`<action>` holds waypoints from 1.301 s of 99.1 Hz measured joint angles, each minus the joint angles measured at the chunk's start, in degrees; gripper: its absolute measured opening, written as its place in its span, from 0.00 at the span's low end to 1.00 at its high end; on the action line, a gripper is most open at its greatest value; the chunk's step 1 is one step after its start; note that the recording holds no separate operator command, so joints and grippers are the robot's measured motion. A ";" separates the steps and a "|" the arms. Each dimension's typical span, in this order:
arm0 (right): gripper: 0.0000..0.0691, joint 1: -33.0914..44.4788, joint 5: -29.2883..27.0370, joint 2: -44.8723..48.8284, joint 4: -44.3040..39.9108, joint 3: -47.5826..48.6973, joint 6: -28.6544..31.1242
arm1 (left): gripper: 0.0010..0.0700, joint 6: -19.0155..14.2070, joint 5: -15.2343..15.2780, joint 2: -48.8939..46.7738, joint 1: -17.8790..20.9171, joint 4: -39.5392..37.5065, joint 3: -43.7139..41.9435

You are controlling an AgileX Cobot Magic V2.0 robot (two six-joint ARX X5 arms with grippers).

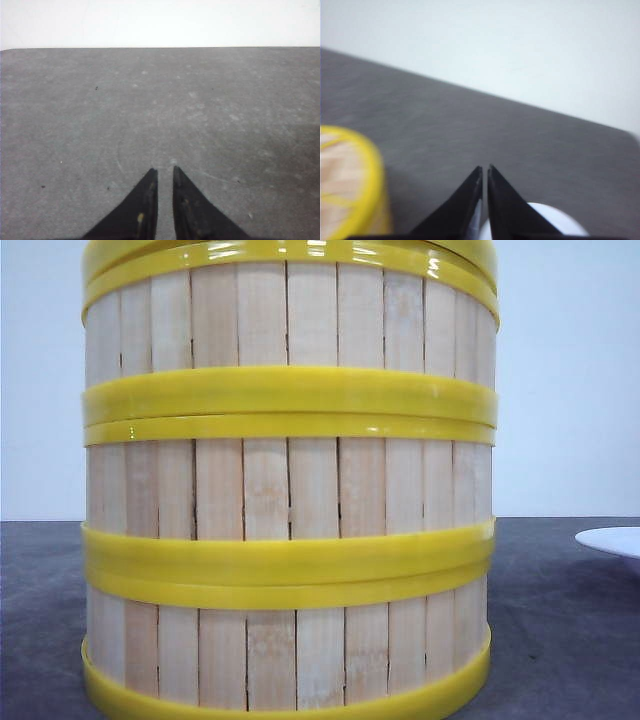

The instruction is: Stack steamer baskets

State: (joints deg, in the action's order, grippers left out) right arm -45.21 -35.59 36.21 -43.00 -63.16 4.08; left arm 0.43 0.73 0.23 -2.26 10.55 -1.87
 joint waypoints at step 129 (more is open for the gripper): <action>0.02 48.59 32.46 -32.92 33.81 55.89 -8.15 | 0.03 0.00 0.00 0.00 0.00 0.00 0.00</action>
State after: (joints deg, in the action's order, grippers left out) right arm 3.38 -3.14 3.29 -9.19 -7.27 -4.08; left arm 0.43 0.73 0.23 -2.26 10.55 -1.87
